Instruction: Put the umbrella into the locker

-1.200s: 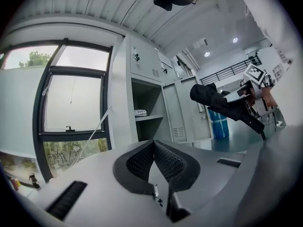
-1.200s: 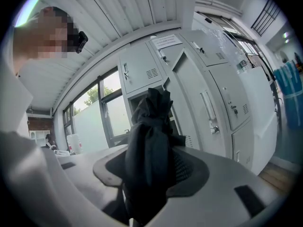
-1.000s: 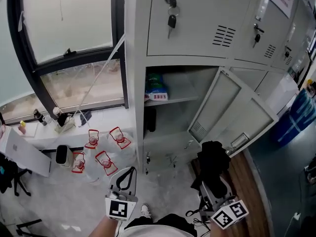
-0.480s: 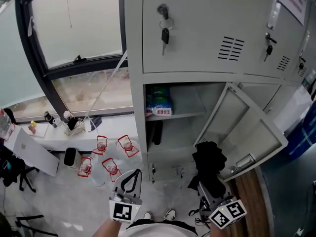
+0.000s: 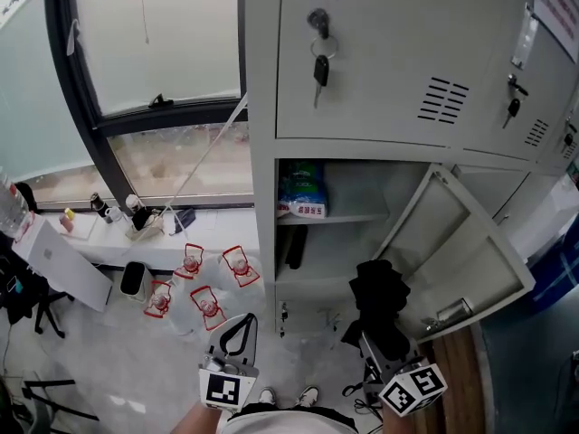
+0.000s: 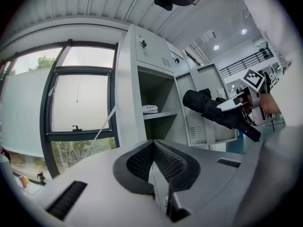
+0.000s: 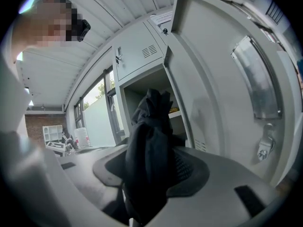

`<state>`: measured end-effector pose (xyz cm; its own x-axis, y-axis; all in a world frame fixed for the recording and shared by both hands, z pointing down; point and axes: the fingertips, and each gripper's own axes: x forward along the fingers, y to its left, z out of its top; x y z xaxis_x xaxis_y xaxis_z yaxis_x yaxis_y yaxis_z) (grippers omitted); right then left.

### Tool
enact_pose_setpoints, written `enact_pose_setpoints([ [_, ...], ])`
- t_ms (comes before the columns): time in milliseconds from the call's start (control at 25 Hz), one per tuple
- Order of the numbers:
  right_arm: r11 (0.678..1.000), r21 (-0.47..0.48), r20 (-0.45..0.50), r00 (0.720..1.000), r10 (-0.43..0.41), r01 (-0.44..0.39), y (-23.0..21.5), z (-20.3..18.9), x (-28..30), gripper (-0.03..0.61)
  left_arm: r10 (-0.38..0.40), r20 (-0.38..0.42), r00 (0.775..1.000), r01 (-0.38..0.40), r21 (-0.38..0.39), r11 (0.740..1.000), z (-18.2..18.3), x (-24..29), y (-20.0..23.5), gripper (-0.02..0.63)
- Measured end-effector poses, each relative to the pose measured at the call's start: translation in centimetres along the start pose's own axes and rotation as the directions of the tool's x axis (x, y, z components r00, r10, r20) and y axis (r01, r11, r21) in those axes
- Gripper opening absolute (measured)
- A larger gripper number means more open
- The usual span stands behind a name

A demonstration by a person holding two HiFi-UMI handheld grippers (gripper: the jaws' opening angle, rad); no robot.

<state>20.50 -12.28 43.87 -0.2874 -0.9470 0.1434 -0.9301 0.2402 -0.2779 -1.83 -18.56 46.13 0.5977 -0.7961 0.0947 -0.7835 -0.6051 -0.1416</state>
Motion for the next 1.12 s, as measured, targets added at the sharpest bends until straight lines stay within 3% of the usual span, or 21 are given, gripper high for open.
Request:
enact_pose_setpoints([
  [760, 1.0, -0.01, 0.003, 1.0, -0.018, 0.018, -1.1, 0.3, 3.7, 0.219, -0.042, 0.01, 0.999, 0.042, 0.018, 0.999, 0.8, -0.2, -0.5, 0.021],
  [1120, 1.0, -0.004, -0.035, 0.999, -0.022, 0.022, -1.7, -1.2, 7.5, 0.219, -0.009, 0.014, 1.0, 0.009, 0.01, 1.0, 0.3, -1.6, 0.7, 0.021],
])
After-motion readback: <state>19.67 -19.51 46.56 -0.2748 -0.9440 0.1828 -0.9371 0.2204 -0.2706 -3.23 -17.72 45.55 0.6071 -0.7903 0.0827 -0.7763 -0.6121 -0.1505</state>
